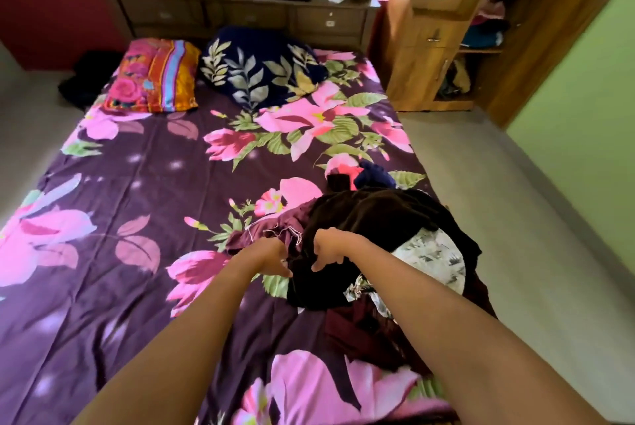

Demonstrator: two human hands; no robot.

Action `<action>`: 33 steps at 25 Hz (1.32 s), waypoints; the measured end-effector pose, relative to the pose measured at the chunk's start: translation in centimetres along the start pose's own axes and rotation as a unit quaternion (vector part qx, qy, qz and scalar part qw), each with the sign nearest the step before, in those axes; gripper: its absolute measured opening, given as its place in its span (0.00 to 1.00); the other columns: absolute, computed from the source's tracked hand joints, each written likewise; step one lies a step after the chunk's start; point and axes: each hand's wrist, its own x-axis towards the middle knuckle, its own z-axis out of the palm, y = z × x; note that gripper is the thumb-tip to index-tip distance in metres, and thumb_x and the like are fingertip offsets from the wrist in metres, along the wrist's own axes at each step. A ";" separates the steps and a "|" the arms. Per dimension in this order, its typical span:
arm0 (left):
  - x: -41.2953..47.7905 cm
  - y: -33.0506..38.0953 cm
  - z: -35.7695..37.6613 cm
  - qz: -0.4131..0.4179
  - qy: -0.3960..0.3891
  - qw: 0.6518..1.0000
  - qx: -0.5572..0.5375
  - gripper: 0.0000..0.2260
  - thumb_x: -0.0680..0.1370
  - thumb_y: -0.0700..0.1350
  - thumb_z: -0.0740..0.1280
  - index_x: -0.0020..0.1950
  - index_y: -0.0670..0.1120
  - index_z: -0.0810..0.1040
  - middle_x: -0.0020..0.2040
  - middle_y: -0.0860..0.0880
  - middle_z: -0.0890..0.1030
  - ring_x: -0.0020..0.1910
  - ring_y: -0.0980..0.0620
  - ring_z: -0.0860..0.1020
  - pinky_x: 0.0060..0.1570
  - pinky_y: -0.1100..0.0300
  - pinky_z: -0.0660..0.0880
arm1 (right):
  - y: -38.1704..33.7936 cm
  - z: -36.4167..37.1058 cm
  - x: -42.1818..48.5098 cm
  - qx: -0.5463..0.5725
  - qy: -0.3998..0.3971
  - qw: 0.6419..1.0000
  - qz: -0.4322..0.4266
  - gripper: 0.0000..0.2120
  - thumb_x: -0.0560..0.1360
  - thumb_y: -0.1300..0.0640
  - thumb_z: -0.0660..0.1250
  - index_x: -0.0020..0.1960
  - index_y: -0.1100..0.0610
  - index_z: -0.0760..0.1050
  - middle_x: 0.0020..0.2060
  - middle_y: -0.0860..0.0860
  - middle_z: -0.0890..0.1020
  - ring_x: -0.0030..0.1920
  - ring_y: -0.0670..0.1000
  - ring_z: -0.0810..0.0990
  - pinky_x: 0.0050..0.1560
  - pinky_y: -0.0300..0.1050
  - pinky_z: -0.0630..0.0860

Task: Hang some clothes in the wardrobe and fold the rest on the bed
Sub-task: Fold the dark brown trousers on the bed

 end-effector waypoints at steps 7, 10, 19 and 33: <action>3.1 -3.9 2.6 -0.101 0.023 0.993 -0.056 0.24 0.73 0.51 0.71 0.66 0.43 0.73 0.65 0.46 0.75 0.62 0.47 0.73 0.59 0.56 0.71 | -1.6 1.0 8.5 -0.029 -0.038 0.995 -0.091 0.12 0.74 0.55 0.71 0.45 0.63 0.72 0.43 0.58 0.72 0.44 0.56 0.72 0.50 0.49 0.74; 4.5 -4.9 4.2 -0.118 0.040 0.991 -0.057 0.24 0.73 0.52 0.71 0.65 0.45 0.72 0.64 0.46 0.75 0.62 0.47 0.73 0.60 0.55 0.70 | -1.9 3.1 11.0 -0.037 -0.035 0.994 -0.102 0.14 0.72 0.54 0.72 0.40 0.59 0.68 0.36 0.56 0.70 0.43 0.54 0.71 0.47 0.49 0.74; 10.3 -5.4 12.5 -0.129 0.088 0.986 -0.059 0.23 0.72 0.52 0.72 0.63 0.45 0.74 0.62 0.46 0.76 0.60 0.47 0.74 0.58 0.56 0.72 | 1.9 8.9 16.6 -0.077 0.024 0.988 -0.134 0.14 0.71 0.54 0.73 0.39 0.61 0.70 0.30 0.53 0.67 0.29 0.50 0.66 0.31 0.41 0.66; 16.9 2.4 20.2 -0.199 0.158 0.965 -0.071 0.20 0.70 0.53 0.72 0.58 0.44 0.76 0.56 0.44 0.79 0.56 0.44 0.76 0.54 0.53 0.74 | 14.6 12.6 20.8 -0.102 0.127 0.963 -0.216 0.23 0.73 0.54 0.70 0.66 0.57 0.68 0.61 0.56 0.74 0.61 0.58 0.74 0.56 0.52 0.73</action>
